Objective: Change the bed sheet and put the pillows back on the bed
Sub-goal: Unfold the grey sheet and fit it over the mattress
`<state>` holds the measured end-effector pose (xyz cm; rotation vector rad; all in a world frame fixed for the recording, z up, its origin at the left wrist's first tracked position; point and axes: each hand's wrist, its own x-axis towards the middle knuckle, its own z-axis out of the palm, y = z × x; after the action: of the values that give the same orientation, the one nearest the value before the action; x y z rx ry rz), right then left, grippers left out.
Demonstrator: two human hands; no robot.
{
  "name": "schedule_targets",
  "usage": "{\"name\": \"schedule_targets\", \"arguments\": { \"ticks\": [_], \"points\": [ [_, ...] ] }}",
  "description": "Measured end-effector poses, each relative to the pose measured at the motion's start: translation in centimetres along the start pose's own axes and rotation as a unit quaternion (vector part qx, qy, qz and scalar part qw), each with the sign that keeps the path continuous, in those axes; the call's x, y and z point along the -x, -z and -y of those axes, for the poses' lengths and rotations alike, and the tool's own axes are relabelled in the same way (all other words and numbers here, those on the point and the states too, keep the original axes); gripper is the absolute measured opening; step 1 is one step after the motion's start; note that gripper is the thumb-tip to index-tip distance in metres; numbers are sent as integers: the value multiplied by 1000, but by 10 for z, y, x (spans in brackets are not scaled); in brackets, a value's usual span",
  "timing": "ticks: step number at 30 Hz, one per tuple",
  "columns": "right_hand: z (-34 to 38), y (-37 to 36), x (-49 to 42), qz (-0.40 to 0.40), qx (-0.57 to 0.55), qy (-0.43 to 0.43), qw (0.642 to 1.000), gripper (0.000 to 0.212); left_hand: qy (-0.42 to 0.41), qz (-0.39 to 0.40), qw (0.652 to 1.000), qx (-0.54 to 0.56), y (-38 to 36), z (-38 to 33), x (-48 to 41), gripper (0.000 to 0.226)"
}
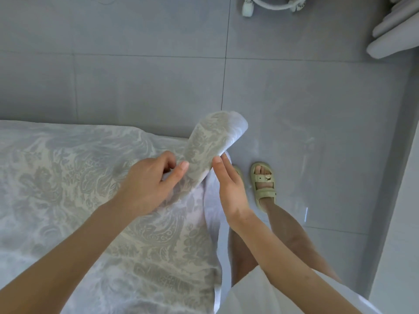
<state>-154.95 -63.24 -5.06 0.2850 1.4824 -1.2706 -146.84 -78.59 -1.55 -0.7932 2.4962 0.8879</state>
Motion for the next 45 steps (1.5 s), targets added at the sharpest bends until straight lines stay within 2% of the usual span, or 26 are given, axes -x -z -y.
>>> {"name": "schedule_targets", "arguments": {
  "ticks": [4, 7, 9, 13, 16, 17, 18, 21, 23, 25, 27, 29, 31, 32, 34, 35, 37, 39, 42, 45],
  "points": [
    [10, 2, 13, 15, -29, 4, 999, 70, 6, -5, 998, 69, 30, -4, 35, 62],
    [19, -3, 28, 38, -29, 27, 998, 59, 10, -10, 997, 81, 47, -5, 56, 58],
    [23, -10, 37, 52, -26, 45, 997, 57, 14, -10, 995, 96, 56, -5, 71, 63],
    [26, -36, 56, 61, -4, 132, 989, 52, 4, -8, 994, 106, 77, 4, 110, 82],
    [25, -66, 63, 106, 80, 207, 969, 49, 2, -23, 991, 132, 92, 7, 139, 69],
    [20, -80, 62, 150, 116, 194, 962, 47, 2, -26, 989, 147, 96, 8, 147, 67],
    [12, -93, 61, 212, 129, 146, 958, 48, 4, -29, 986, 162, 98, 10, 153, 65],
    [-24, -119, 60, 393, 75, -57, 915, 72, 17, -48, 982, 184, 101, 14, 164, 58],
    [-42, -115, 61, 417, -8, -143, 898, 76, 19, -40, 982, 186, 100, 15, 164, 58],
    [-44, -101, 64, 408, -99, -193, 887, 76, 16, -22, 983, 180, 97, 11, 157, 59],
    [-43, -86, 65, 396, -152, -205, 882, 75, 10, 2, 989, 147, 91, 8, 145, 69],
    [-44, -75, 64, 372, -160, -202, 892, 74, 4, 24, 994, 103, 85, 3, 131, 81],
    [-47, -63, 61, 323, -146, -202, 913, 70, -6, 28, 997, 67, 79, 1, 121, 77],
    [-50, -54, 58, 272, -128, -192, 934, 65, -10, 27, 998, 59, 76, 1, 117, 73],
    [-61, -32, 51, 119, -85, -149, 978, 52, -12, 25, 998, 54, 73, 3, 114, 73],
    [-68, -21, 46, 43, -76, -133, 987, 43, -12, 24, 998, 53, 73, 4, 113, 75],
    [-83, -2, 35, -86, -33, -121, 988, 25, -16, 24, 998, 50, 72, 5, 112, 79],
    [-100, 12, 22, -155, 51, -141, 977, 17, -17, 28, 998, 44, 71, 3, 110, 80],
    [-121, 17, 9, -113, 144, -186, 965, 16, -25, 27, 998, 41, 69, 1, 106, 82],
    [-144, 11, 5, -56, 184, -221, 956, 20, -20, 27, 998, 45, 70, 6, 108, 88]
  ]
}}
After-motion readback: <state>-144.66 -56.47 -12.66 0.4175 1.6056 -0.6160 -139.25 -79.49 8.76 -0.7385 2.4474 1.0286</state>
